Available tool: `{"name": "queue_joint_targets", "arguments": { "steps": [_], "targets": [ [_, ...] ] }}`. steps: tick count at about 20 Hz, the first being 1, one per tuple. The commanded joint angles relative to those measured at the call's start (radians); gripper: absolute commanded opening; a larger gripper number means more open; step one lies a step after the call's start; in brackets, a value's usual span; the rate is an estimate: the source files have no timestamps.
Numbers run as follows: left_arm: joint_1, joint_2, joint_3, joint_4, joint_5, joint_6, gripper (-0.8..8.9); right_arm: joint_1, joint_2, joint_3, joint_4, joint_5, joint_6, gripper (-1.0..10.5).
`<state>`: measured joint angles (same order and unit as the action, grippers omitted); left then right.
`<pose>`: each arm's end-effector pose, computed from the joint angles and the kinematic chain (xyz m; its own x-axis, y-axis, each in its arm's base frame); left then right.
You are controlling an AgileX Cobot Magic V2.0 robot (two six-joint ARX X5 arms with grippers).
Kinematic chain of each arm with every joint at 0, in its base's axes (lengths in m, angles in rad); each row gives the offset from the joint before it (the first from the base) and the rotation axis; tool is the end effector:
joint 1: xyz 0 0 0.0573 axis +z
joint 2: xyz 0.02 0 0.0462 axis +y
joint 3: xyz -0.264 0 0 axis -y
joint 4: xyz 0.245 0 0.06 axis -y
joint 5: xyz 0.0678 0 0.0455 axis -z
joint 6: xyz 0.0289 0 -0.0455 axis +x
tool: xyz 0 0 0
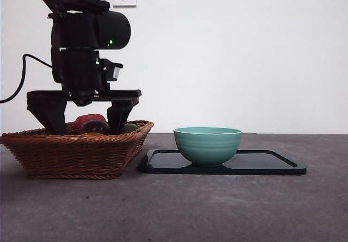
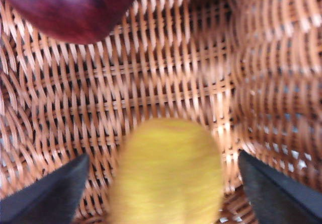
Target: Pick up the wifruite, put it on the bowl, pick up the plate, put it on desk
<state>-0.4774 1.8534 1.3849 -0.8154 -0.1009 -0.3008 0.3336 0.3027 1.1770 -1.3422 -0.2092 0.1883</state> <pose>0.3270 -0.1659 0.2073 0.2963 -0.0399 -0.9542 0.1600 0.9871 0.0084 -0.0351 -0.0058 0.3653 0.7569 0.4821 -0.4412 -0.4069 0.8760 0.2591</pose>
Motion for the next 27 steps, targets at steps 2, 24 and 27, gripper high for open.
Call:
{"name": "queue_joint_targets", "arguments": {
  "steps": [2,24,27],
  "targets": [
    [-0.004,-0.111,0.013,-0.002,0.002,0.024,4.96,0.005,0.002,0.011,-0.075,0.0,0.01,5.6],
    [-0.098,-1.085,0.012,-0.453,0.48,0.316,5.01,0.005,0.002,0.011,-0.075,0.002,0.006,5.6],
    [-0.1,-1.167,0.012,-0.463,0.552,0.314,5.01,0.005,0.002,0.011,-0.075,0.0,0.012,5.6]
  ]
}}
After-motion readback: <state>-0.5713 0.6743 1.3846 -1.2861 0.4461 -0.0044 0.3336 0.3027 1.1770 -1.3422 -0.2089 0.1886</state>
